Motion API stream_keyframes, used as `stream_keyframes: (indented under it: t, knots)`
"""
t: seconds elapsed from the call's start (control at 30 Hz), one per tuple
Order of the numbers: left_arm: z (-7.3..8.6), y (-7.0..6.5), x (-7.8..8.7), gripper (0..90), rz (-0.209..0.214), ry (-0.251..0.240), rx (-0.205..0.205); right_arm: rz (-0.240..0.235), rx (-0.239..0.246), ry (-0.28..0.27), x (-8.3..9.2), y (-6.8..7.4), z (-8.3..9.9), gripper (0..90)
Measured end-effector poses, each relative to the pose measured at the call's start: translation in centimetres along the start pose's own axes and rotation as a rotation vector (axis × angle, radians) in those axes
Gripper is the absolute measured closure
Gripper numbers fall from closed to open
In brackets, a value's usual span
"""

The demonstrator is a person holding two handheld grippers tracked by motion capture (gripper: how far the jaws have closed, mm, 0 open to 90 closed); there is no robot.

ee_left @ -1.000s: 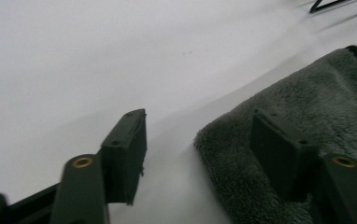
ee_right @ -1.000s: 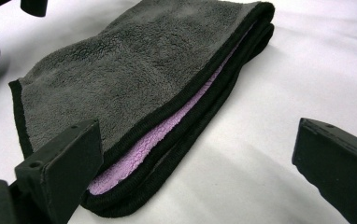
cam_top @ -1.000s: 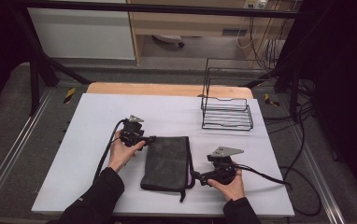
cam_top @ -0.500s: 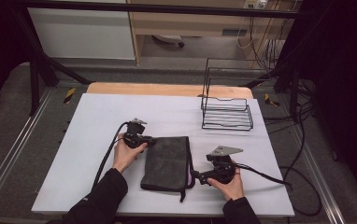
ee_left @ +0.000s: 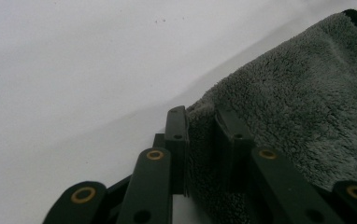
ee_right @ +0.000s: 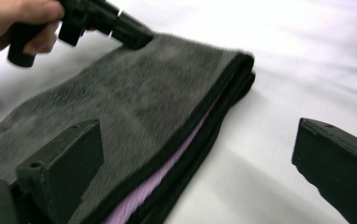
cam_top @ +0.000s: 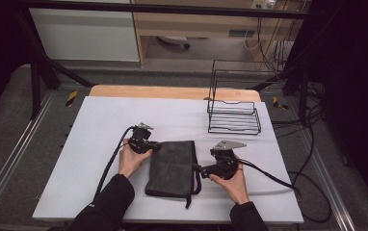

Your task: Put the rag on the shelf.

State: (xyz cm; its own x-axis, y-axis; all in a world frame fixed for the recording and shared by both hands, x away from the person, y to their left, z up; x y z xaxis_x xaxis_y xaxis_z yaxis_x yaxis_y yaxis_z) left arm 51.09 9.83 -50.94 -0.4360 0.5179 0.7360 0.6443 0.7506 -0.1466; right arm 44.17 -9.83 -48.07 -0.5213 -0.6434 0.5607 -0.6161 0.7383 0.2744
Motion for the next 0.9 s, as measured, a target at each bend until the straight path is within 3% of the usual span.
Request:
stream_keyframes:
  t: [0.23, 0.3, 0.33, 0.43, 0.63, 0.9]
  knots:
    - [0.0, 0.0, 0.0, 76.4, 0.012, -0.006, 0.006, 0.005, -0.04, -0.017, -2.7, -0.7, -2.2, 16.4]
    - [0.1, 0.1, 0.0, 76.4, 0.014, -0.004, 0.002, 0.032, -0.043, -0.006, -3.7, -1.2, -2.6, 19.8]
    - [0.1, 0.1, 0.0, 76.4, 0.014, -0.005, 0.001, 0.041, -0.053, -0.003, -4.6, -1.6, -2.9, 26.9]
    - [0.1, 0.1, 0.0, 76.5, 0.014, -0.007, -0.002, 0.063, -0.082, 0.017, -5.7, -2.3, -3.1, 36.7]
    - [0.1, 0.1, 0.0, 76.4, 0.022, -0.014, -0.001, 0.09, -0.084, 0.051, -6.9, -3.4, -2.9, 46.1]
    - [0.1, 0.1, -0.1, 76.4, 0.023, -0.018, -0.007, 0.07, -0.119, 0.092, -7.3, -3.5, -2.5, 53.6]
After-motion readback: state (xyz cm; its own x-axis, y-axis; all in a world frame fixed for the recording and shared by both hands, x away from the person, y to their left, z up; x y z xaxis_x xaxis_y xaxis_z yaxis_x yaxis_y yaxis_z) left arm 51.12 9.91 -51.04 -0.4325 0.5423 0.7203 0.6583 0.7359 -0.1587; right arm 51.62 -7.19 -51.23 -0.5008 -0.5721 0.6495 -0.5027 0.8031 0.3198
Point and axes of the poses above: each handheld gripper's, and its own axes: x roughly backward along the jaws, z roughly out of its underside, y roughly to its left, the point moved 9 cm from there along -x, roughly forward along the jaws, and after that the axes turned 5 degrees about -x, right-handed, at the moved point
